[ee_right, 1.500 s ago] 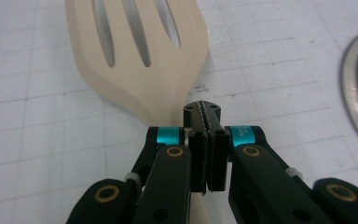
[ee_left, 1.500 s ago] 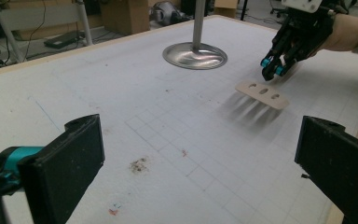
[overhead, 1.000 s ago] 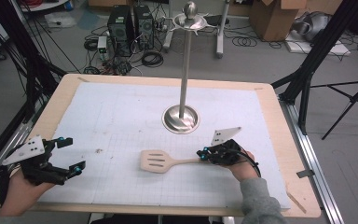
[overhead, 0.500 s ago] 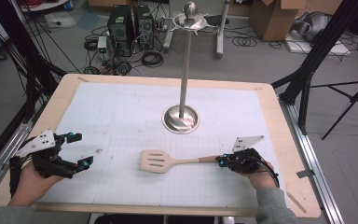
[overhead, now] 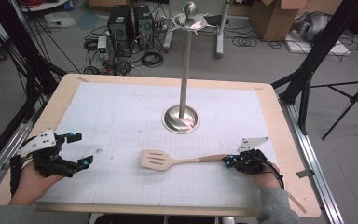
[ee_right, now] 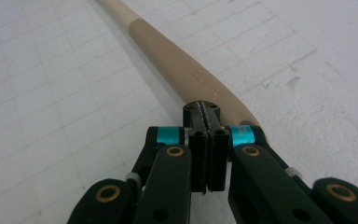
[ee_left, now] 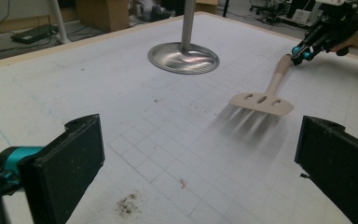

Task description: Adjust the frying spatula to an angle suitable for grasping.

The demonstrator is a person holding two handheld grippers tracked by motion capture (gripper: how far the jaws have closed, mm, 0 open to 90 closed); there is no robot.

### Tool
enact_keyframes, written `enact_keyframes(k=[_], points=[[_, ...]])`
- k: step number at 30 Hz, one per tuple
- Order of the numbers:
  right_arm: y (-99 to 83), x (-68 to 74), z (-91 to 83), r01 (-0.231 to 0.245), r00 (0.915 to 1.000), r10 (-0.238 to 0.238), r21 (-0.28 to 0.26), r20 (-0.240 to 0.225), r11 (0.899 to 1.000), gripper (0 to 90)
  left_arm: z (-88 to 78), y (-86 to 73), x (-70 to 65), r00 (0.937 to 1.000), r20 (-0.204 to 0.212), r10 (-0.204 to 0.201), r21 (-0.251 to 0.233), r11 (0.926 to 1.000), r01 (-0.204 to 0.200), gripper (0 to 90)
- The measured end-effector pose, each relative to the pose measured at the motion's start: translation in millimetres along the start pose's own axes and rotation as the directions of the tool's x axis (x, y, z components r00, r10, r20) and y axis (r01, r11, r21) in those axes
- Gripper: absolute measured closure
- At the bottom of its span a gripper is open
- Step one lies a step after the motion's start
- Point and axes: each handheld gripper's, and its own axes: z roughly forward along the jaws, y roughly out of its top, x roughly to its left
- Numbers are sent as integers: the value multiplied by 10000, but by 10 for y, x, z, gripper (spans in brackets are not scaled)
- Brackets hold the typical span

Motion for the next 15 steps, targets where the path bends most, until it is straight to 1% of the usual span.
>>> enact_keyframes(k=[4, 6, 10, 15], points=[[4, -15, 19, 152, 9997, -153, 74, 215, 9999, 900, -19, -1, -10, 10000, -52, 33, -24, 10000, -33, 18], [8, -32, 45, 138, 9993, -142, 126, 359, 9998, 900, -33, -4, -13, 10000, -65, 7, -33, 10000, -7, 18], [23, -82, 73, -127, 9995, 125, 58, 287, 9999, 900, -63, -21, -11, 9999, -167, -42, -69, 10000, 40, 18], [39, -118, 100, -209, 9990, 211, -58, 384, 9998, 900, -97, -35, -15, 9997, -236, -59, -31, 10000, 58, 18]])
